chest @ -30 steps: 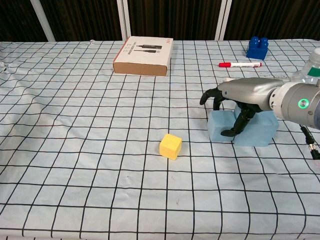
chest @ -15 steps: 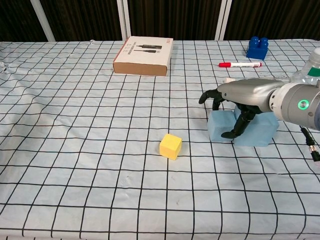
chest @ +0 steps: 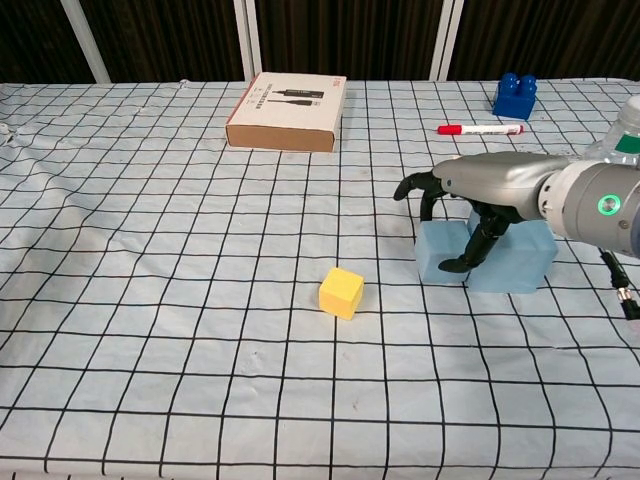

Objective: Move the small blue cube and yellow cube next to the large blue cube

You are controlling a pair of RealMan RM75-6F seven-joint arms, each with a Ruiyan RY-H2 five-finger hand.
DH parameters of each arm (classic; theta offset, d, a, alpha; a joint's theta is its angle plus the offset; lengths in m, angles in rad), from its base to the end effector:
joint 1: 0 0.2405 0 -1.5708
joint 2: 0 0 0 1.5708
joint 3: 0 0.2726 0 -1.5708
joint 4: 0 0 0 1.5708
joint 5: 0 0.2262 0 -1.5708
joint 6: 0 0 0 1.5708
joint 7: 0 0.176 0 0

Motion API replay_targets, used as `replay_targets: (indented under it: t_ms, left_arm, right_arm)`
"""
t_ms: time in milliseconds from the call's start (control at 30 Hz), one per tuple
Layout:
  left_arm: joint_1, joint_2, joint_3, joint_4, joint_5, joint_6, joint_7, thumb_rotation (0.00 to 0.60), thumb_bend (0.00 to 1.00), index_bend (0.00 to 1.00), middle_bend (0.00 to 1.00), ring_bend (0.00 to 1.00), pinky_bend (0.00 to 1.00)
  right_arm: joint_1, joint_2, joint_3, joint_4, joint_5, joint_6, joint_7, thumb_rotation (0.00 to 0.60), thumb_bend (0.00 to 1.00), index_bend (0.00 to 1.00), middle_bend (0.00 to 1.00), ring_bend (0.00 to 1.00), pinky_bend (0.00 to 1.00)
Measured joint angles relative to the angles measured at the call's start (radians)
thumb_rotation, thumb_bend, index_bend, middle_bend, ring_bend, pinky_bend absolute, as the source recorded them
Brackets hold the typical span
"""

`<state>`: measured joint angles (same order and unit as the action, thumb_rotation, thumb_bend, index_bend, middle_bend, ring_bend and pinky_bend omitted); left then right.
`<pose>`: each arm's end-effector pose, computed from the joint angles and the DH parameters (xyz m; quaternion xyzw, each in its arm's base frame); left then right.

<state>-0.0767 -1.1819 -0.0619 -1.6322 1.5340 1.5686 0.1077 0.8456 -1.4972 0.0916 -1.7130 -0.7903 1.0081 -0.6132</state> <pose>-0.3115 0.2141 0.1419 -0.5871 -0.3490 -0.4129 0.6025 -0.1330 -0.3546 -0.0549 0.7751 -0.3962 0.2846 0.4015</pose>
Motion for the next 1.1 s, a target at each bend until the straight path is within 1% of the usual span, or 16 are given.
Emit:
replay_targets:
  t_ms: [233, 333, 500, 633, 700, 867, 1100]
  left_arm:
    - [0.001, 0.001, -0.002, 0.0, -0.004, 0.001, -0.004, 0.6, 0.11, 0.2, 0.07, 0.0, 0.0]
    - [0.002, 0.002, -0.003, -0.001, -0.001, 0.006, -0.007, 0.6, 0.11, 0.2, 0.07, 0.0, 0.0]
    - [0.004, 0.005, -0.003, -0.001, 0.0, 0.009, -0.014, 0.6, 0.11, 0.2, 0.07, 0.0, 0.0]
    - [0.006, 0.008, -0.002, -0.003, 0.004, 0.013, -0.021, 0.6, 0.11, 0.2, 0.07, 0.0, 0.0]
    - [0.008, 0.011, -0.001, -0.004, 0.007, 0.017, -0.027, 0.6, 0.11, 0.2, 0.07, 0.0, 0.0]
    - [0.013, 0.015, -0.003, -0.004, 0.008, 0.028, -0.032, 0.6, 0.11, 0.2, 0.07, 0.0, 0.0]
    - [0.02, 0.022, -0.003, -0.005, 0.014, 0.041, -0.049, 0.6, 0.11, 0.2, 0.07, 0.0, 0.0]
  right_arm:
    - [0.0, 0.014, 0.021, -0.059, -0.009, 0.03, -0.001, 0.6, 0.23, 0.12, 0.29, 0.0, 0.15]
    - [0.002, 0.024, 0.036, -0.105, -0.002, 0.047, -0.006, 0.6, 0.23, 0.11, 0.29, 0.0, 0.15]
    - [0.012, 0.042, 0.054, -0.198, 0.066, 0.069, -0.038, 0.6, 0.21, 0.1, 0.3, 0.0, 0.15]
    - [0.037, 0.036, 0.066, -0.256, 0.145, 0.107, -0.099, 0.6, 0.19, 0.1, 0.32, 0.0, 0.15]
    - [0.051, 0.017, 0.076, -0.275, 0.183, 0.145, -0.126, 0.6, 0.19, 0.1, 0.32, 0.0, 0.15]
    - [0.093, -0.074, 0.108, -0.302, 0.284, 0.251, -0.201, 0.6, 0.19, 0.08, 0.33, 0.0, 0.15]
    - [0.15, -0.193, 0.141, -0.28, 0.379, 0.333, -0.279, 0.6, 0.18, 0.08, 0.34, 0.0, 0.15]
